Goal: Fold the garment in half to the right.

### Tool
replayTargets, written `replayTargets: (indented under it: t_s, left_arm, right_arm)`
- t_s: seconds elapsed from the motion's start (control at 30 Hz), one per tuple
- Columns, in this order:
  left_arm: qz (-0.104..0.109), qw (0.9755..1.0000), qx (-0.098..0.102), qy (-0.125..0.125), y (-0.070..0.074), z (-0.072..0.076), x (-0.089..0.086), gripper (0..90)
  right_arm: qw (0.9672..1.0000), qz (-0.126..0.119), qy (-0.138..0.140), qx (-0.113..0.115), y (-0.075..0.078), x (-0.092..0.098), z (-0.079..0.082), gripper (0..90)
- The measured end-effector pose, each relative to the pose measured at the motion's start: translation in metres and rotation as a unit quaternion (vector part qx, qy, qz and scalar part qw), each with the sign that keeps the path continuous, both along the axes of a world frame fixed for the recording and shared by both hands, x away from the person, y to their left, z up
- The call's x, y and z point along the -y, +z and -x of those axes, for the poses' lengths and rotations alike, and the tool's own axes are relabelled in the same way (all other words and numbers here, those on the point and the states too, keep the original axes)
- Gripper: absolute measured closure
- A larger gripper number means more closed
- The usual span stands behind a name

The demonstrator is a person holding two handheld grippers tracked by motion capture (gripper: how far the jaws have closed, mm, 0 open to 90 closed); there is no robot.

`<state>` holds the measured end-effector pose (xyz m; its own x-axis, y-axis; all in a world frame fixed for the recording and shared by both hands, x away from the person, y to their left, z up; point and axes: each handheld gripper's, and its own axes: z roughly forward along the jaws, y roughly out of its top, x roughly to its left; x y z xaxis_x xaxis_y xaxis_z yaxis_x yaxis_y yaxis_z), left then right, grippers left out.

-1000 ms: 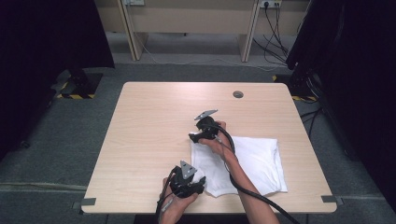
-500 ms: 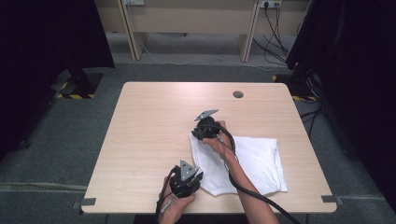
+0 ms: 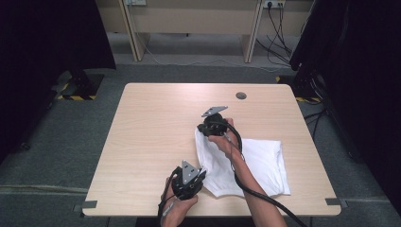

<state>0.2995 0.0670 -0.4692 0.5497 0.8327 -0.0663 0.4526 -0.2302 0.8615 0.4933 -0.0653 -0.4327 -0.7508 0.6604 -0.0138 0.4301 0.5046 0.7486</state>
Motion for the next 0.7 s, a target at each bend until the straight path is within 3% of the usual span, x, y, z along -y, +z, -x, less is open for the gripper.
replayTargets:
  t_s: [0.37,0.7]
  left_arm:
    - [0.006,0.9996,0.026,-0.011,0.023,0.002,0.007,81.9]
    - [0.008,0.9986,0.044,-0.03,0.041,0.001,0.025,82.1]
  right_arm:
    - [0.9998,-0.006,-0.003,0.021,0.024,0.01,0.005,86.7]
    - [0.9992,-0.017,-0.017,0.033,0.042,0.035,0.008,86.6]
